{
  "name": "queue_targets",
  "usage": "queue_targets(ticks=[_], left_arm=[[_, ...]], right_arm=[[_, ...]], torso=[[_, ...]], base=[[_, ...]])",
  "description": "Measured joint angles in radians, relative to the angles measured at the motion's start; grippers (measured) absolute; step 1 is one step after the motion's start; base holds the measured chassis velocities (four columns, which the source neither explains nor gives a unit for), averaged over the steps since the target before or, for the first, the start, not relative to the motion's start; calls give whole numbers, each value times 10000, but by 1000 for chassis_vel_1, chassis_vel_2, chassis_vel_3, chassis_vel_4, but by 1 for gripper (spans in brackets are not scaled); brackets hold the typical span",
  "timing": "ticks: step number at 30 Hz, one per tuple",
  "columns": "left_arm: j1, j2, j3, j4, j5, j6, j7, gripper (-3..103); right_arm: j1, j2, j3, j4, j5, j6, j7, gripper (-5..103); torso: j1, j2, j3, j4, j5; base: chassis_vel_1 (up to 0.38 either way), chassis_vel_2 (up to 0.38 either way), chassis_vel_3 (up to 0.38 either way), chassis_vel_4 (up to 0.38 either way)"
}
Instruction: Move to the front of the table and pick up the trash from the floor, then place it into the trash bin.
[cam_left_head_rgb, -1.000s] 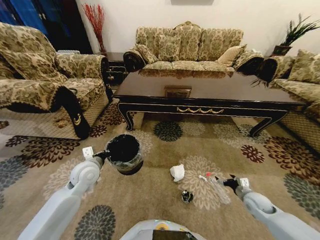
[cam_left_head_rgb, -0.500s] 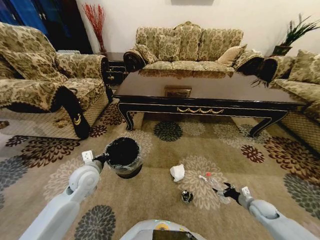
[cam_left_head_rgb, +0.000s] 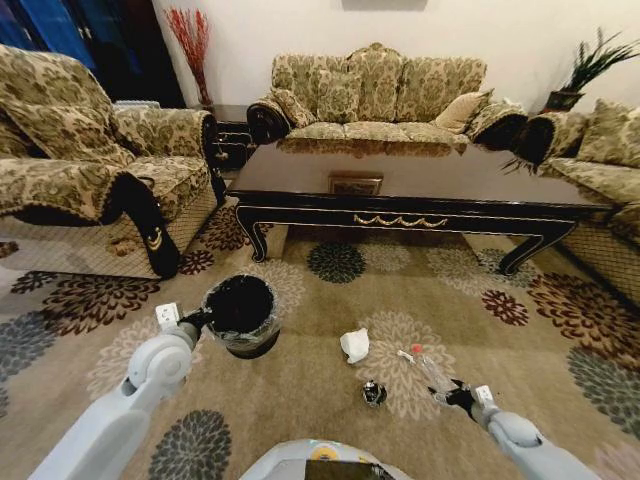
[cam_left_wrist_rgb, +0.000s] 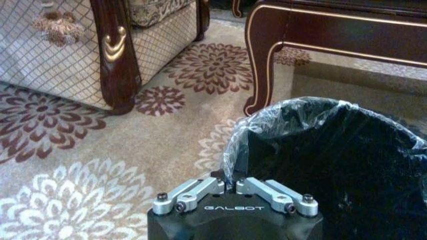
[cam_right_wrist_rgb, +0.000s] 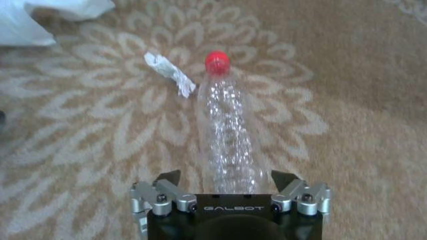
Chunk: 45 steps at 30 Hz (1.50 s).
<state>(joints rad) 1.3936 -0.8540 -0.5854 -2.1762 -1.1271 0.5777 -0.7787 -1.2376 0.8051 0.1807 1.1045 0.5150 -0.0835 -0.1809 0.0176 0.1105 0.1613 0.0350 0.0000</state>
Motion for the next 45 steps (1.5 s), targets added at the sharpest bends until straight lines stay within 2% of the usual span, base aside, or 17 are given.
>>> queue_targets(ticks=[7,10,15,18,21,23,26,28,31,33,35,37,38,40,41,43,45], left_arm=[[13,80,-20,-36,-8,-26,0,3],[-42,58,87,-32,-8,-33,2,3],[-91,1,233,-16,-8,-34,6,3],[-205,-89,446,17,-6,-37,32,3],[-274,-151,566,58,-5,-64,76,3],[-425,-272,800,174,51,-166,232,3],[-573,-353,958,282,101,-278,374,3],[-916,-462,1241,491,187,-502,711,3],[-1204,-476,1425,646,195,-606,873,3],[-1601,-422,1680,910,188,-722,1087,3],[-1734,-393,1759,1013,184,-759,1186,3],[-2178,-322,2044,1353,178,-868,1470,3],[-2178,-322,2044,1353,178,-868,1470,3],[-2621,-313,2382,1728,181,-961,1684,3],[-2621,-313,2382,1728,181,-961,1684,3],[-2974,-356,2690,2020,182,-1000,1768,3],[-3542,-499,3160,2472,149,-1041,1828,3]], right_arm=[[-131,68,161,49,-121,16,52,67],[-202,30,252,235,-112,152,97,51],[-227,-8,336,366,-106,490,170,40],[-206,-9,656,820,-65,1495,119,33],[-162,-8,942,1377,199,2006,-60,27],[151,-133,1172,2487,963,2834,-231,20],[596,-269,1046,3084,1559,3452,-331,19],[1635,-486,323,4110,2770,4298,-450,19],[2253,-560,-274,4709,3390,4625,-415,19],[3231,-612,-1329,5529,4082,4897,-251,19],[3564,-601,-1711,5711,4209,4978,-197,19],[4891,-412,-3181,6006,4386,5317,-41,19],[4891,-412,-3181,6006,4386,5317,-41,19],[6009,-59,-4518,5921,4438,5580,82,19],[6009,-59,-4518,5921,4438,5580,82,19],[6640,290,-5294,5618,4473,5684,105,19],[7401,1044,-6308,4697,4413,5867,107,19]], torso=[[0,0,0,0,-1],[0,0,0,0,1],[0,0,0,0,0],[0,0,1,-3,2],[0,0,1,-3,2],[0,0,1,0,0],[0,1,1,2,-6],[1,0,1,5,-1],[1,0,2,3,-3],[1,0,2,0,-3],[1,0,2,1,-4],[1,0,2,-1,0],[1,0,2,-1,0],[1,0,2,3,-3],[1,0,2,3,-3],[1,0,2,3,-3],[2,0,3,0,-3]], base=[[0,0,0,0],[0,0,0,0],[0,0,0,0],[0,0,0,0],[0,0,0,0],[0,0,0,0],[0,0,0,0],[0,0,0,0],[0,0,0,0],[0,0,0,0],[0,0,0,0],[0,0,0,0],[0,0,0,0],[0,0,0,0],[0,0,0,0],[0,0,0,0],[0,0,0,0]])
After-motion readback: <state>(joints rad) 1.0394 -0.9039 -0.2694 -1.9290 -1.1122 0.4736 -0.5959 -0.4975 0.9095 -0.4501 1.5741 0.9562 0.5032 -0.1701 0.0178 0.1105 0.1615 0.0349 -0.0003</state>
